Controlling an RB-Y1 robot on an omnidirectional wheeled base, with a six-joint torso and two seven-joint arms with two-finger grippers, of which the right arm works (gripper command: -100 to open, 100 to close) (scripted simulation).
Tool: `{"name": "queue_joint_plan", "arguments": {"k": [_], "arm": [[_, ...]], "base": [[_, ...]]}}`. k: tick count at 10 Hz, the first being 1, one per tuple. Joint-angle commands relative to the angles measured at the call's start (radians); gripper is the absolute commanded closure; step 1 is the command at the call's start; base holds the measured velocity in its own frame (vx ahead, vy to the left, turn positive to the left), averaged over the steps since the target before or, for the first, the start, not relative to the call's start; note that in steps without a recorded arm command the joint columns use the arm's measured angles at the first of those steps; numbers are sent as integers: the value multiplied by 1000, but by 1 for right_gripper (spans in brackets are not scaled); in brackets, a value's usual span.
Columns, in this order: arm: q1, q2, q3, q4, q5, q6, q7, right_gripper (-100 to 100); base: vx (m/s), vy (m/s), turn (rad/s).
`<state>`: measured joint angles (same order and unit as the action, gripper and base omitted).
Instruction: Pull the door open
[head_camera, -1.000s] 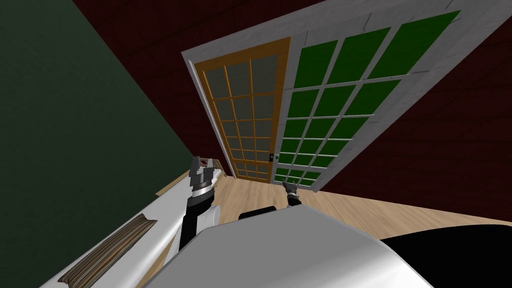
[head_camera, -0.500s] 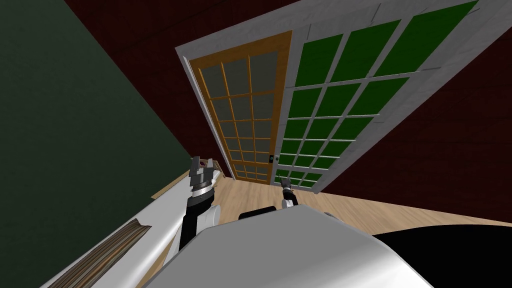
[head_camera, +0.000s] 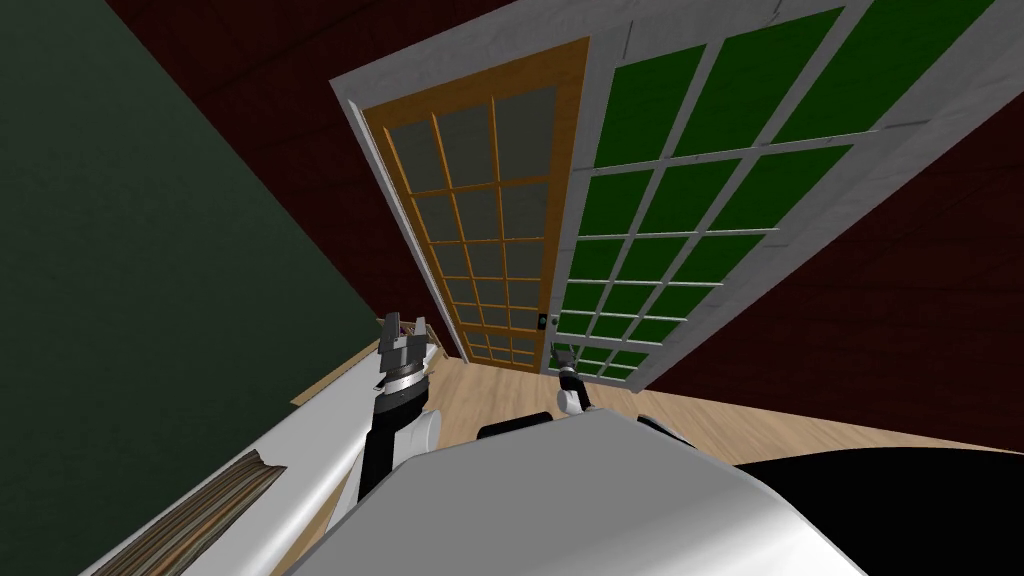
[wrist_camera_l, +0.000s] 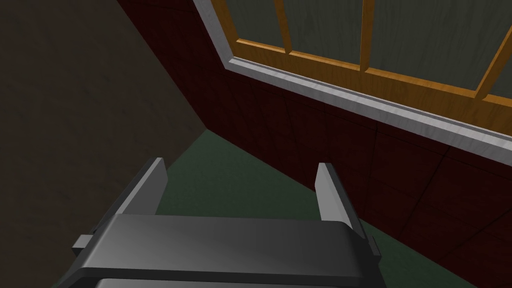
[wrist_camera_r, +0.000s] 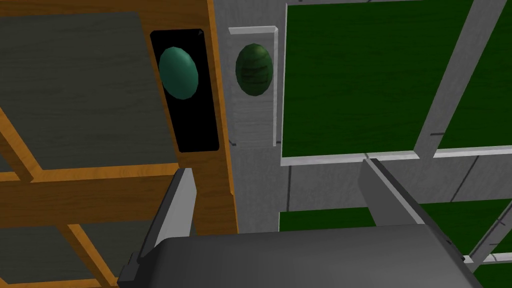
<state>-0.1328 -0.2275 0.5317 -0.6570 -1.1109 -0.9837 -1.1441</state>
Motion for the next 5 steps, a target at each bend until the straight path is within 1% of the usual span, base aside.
{"name": "queue_joint_plan", "arguments": {"k": [1, 2, 3, 4, 5], "arm": [[26, -14, -4, 14, -5, 2, -8, -100], [38, -21, -7, 21, -8, 2, -12, -100], [38, -21, -7, 21, -8, 2, -12, -100], [38, -21, -7, 21, -8, 2, -12, -100], [52, -31, -11, 29, -11, 3, -18, -100]], "base": [[-91, 49, -62], [-136, 74, -83], [-94, 73, -18], [-43, 43, 10], [-51, 27, -36]]}}
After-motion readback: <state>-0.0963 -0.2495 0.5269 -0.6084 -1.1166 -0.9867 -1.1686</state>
